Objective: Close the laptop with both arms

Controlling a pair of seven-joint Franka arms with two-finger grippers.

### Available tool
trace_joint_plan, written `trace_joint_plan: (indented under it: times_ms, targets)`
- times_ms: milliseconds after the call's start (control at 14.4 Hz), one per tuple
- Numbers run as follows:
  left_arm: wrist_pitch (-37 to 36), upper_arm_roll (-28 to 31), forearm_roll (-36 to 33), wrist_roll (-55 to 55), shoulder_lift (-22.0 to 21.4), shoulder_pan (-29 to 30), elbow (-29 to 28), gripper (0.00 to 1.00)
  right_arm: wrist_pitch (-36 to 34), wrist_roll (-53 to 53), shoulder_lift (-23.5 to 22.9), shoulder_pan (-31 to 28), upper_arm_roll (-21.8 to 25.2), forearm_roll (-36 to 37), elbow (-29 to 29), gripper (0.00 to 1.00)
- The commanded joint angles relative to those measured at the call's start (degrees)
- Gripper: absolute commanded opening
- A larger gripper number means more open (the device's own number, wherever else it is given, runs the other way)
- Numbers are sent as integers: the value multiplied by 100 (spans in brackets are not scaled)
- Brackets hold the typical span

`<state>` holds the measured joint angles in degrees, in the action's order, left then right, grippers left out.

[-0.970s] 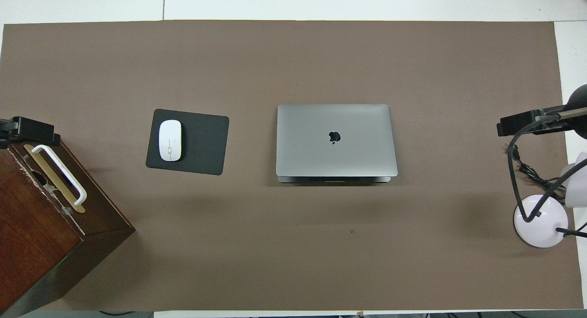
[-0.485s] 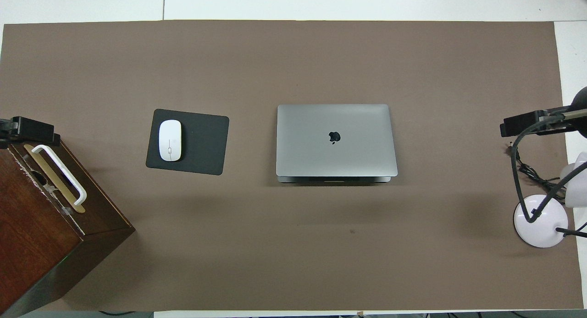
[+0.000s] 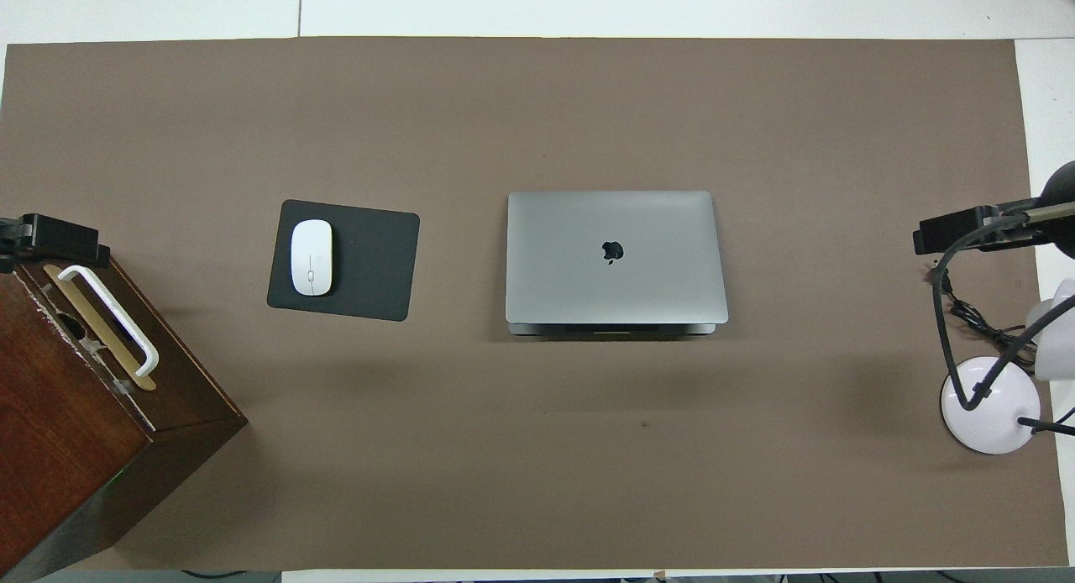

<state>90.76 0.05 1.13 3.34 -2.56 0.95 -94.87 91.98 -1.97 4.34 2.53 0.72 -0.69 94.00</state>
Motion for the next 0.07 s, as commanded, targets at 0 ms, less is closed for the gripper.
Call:
trace_joint_plan:
  times_ms: [0]
  targets:
    - [21, 22, -139, -61, -149, -60, -146, 100, 4, 91, 155, -51, -37, 104, 180, 100]
